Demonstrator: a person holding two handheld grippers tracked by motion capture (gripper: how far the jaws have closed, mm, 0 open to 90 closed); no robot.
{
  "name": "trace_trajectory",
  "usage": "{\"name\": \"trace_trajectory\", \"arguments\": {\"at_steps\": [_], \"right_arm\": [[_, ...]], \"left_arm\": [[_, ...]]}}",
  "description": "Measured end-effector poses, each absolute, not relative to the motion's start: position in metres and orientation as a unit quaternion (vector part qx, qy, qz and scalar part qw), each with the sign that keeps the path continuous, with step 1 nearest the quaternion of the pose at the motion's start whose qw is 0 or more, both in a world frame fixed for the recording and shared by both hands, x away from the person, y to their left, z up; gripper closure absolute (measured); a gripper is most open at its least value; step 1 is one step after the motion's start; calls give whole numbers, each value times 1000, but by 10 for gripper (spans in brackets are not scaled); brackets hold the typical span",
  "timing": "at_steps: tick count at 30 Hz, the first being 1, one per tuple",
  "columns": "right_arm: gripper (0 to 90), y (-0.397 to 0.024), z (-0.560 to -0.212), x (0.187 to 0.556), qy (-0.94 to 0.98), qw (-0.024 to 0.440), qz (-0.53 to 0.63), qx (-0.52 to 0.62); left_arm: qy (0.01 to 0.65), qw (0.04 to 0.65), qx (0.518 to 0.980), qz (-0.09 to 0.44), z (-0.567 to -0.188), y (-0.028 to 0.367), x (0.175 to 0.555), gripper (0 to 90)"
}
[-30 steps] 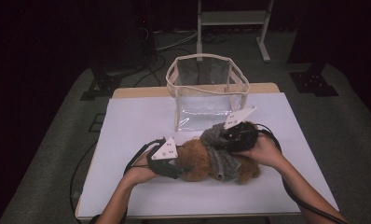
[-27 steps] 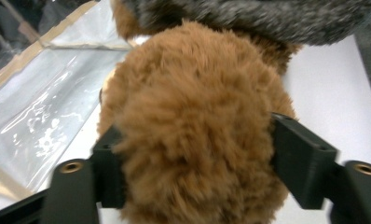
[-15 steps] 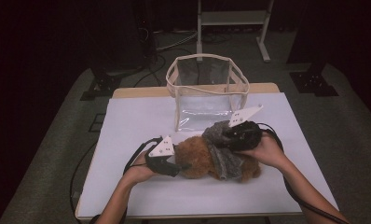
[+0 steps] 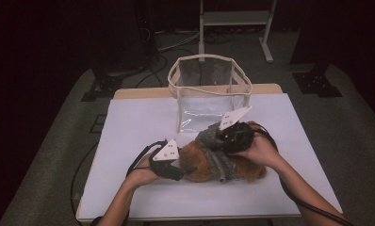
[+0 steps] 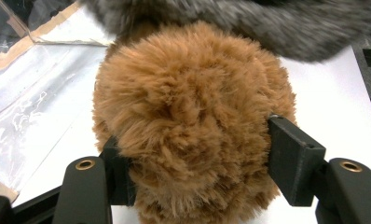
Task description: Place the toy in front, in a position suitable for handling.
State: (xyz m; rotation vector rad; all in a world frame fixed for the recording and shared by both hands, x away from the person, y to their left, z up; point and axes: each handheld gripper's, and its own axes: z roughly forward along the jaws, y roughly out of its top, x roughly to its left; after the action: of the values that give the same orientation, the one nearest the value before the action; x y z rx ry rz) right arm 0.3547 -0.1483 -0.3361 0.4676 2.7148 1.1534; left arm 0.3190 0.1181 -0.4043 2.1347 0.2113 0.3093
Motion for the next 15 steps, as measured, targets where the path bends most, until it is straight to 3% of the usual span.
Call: {"name": "trace_trajectory", "arguments": {"at_steps": [15], "right_arm": [[678,-249,-353,347,871,94,412,250]], "left_arm": [[90,472,868,128,-407,119,321,333]]}}
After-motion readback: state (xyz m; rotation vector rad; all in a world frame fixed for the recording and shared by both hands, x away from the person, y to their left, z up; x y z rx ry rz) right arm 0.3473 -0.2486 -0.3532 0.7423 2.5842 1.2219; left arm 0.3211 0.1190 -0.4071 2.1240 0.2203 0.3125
